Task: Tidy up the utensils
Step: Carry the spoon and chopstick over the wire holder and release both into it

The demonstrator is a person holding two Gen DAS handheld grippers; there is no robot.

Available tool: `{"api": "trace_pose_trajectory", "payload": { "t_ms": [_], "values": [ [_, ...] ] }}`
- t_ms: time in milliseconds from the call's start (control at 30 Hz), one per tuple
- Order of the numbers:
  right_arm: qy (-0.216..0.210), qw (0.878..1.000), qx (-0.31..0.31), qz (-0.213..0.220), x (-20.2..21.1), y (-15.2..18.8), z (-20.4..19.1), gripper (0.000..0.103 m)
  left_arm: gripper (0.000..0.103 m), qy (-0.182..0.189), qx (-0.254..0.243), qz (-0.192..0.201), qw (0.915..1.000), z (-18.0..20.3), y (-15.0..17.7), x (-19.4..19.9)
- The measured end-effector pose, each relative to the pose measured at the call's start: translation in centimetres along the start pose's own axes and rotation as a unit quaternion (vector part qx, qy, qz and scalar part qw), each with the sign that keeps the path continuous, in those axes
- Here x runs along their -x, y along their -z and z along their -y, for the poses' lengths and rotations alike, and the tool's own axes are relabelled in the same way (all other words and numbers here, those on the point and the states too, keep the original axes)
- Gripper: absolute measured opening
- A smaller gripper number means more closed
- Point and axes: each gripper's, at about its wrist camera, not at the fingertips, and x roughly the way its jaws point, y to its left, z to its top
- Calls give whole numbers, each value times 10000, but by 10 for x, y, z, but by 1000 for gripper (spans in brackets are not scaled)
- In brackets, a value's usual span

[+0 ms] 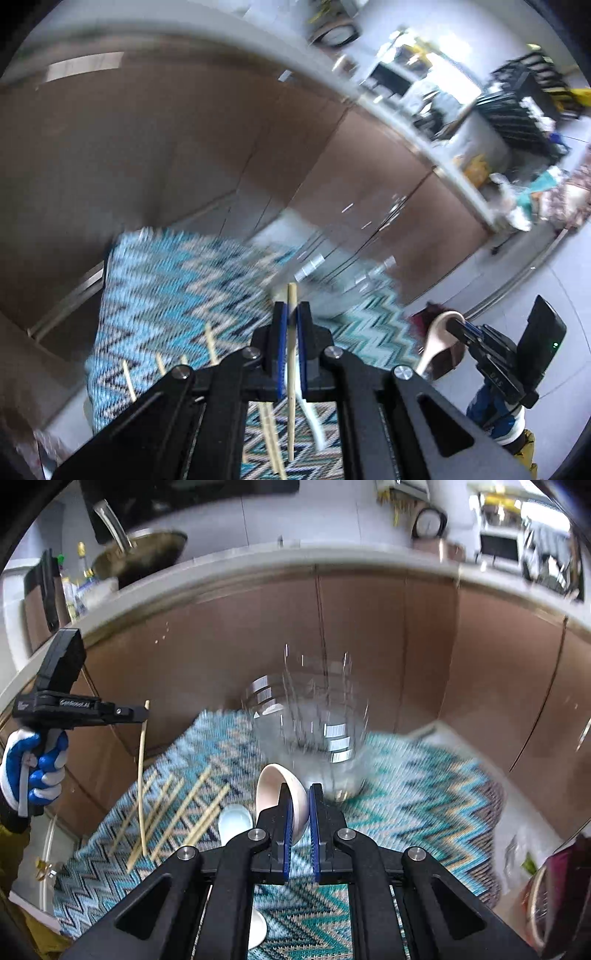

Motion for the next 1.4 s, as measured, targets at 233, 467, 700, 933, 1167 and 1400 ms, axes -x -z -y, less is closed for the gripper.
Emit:
{"api": "trace_pose_trajectory", "payload": {
  "t_ms": [233,467,700,933,1167,1400],
  "values": [
    [1043,9872,294,1169,37,-55,-13,8,5,353,-296,1470,9881,47,-54,47],
    [2011,9611,540,1816,4,-90,-19,8,5,164,-365,2293,9725,72,-89,9],
    [2546,9482,653,1784,-60,-78,-15,8,5,-463,-932,2584,9604,86,-72,-64],
    [2350,9561,582,1652,-84,-50,-10,13,8,-685,-1172,2439,9603,84,-40,-111],
    [2091,9606,497,1762,-68,-51,-16,42,49,-805,-1186,2595,9551,85,-30,-71],
    [1783,9629,544,1949,-3,-53,-41,44,62,-894,-1421,3001,9390,97,-15,24]
  ]
}}
